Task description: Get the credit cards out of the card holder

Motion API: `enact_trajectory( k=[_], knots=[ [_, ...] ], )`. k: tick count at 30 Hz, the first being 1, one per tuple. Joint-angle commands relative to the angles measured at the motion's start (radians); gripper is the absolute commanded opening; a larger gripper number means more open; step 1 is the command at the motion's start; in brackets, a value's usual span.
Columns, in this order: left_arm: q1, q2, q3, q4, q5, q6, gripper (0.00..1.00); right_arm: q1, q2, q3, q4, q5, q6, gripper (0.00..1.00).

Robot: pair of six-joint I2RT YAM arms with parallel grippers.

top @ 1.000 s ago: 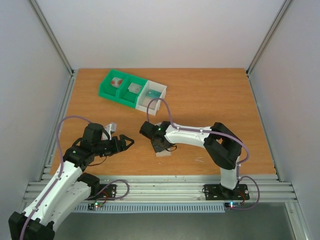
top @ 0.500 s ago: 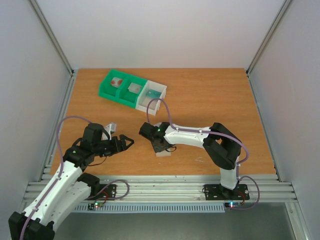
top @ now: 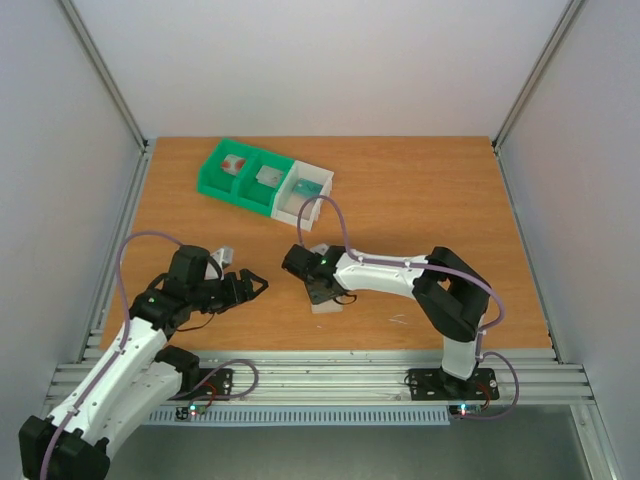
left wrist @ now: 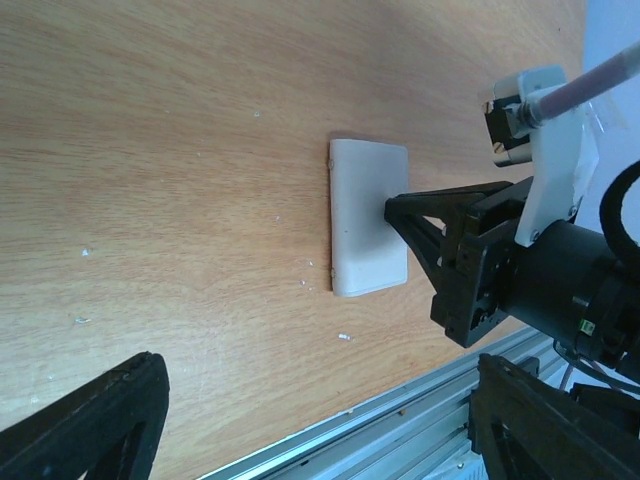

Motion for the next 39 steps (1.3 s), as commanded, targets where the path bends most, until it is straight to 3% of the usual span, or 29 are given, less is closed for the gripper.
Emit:
enact_trajectory(
  k=[1,12,22,28,39],
  knots=[
    [-0.004,0.003,0.011,0.009,-0.019,-0.015,0.83,0.006,-0.054,-0.044,0.062,-0.048,0.007,0.01],
    [-0.005,0.052,-0.017,0.044,-0.040,-0.032,0.81,0.006,-0.205,-0.140,0.197,-0.134,0.007,0.01],
    [-0.007,0.072,-0.085,0.168,0.020,-0.070,0.78,0.006,-0.361,-0.195,0.326,-0.258,0.034,0.01],
    [-0.007,0.148,-0.117,0.290,0.078,-0.090,0.81,0.006,-0.388,-0.192,0.400,-0.335,0.056,0.01],
    [-0.008,0.273,-0.131,0.428,0.119,-0.086,0.81,0.006,-0.374,-0.187,0.427,-0.339,0.053,0.01]
  ],
)
